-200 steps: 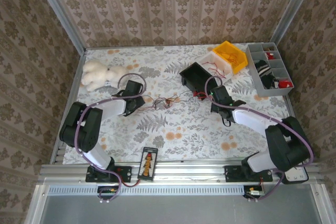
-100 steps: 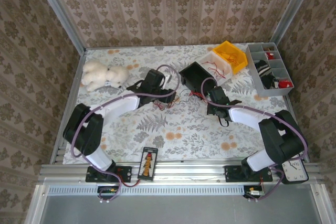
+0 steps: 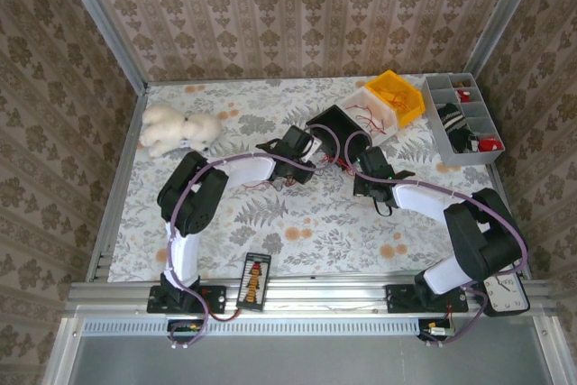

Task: Untangle the cables

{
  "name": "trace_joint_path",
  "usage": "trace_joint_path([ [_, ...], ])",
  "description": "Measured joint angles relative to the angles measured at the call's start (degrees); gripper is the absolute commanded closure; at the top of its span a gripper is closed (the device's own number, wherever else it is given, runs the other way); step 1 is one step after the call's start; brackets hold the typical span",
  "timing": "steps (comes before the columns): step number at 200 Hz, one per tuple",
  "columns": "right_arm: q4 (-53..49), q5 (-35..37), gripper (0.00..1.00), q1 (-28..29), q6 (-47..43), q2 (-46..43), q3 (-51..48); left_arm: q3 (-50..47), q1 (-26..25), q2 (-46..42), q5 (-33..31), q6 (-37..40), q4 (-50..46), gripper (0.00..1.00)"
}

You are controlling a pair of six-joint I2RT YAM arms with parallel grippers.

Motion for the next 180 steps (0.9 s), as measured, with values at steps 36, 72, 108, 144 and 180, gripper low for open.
trace_joint_path([
  [36, 0.00, 0.00, 1.00, 0.00, 0.00, 0.00, 0.00, -0.39, 0.00, -0.28, 1.90, -2.03, 2.25, 1.00],
  [72, -0.02, 0.00, 1.00, 0.02, -0.24, 0.00, 0.00, -1.05, 0.28, -2.58, 4.87, -3.91, 3.80, 1.00],
  [108, -0.28, 0.04, 1.00, 0.83, -1.60, 0.20, 0.22, -1.25, 1.57, -6.80, 9.62, -5.90, 6.08, 1.00],
  [144, -0.55, 0.37, 1.00, 3.04, -2.95, 1.38, 1.36, -1.25, 2.21, -9.16, 13.57, -6.67, 7.28, 1.00],
  [180, -0.70, 0.46, 1.00, 2.51, -2.80, 1.55, 1.44, -7.26, 3.06, -12.92, 14.08, -9.33, 11.02, 1.00],
])
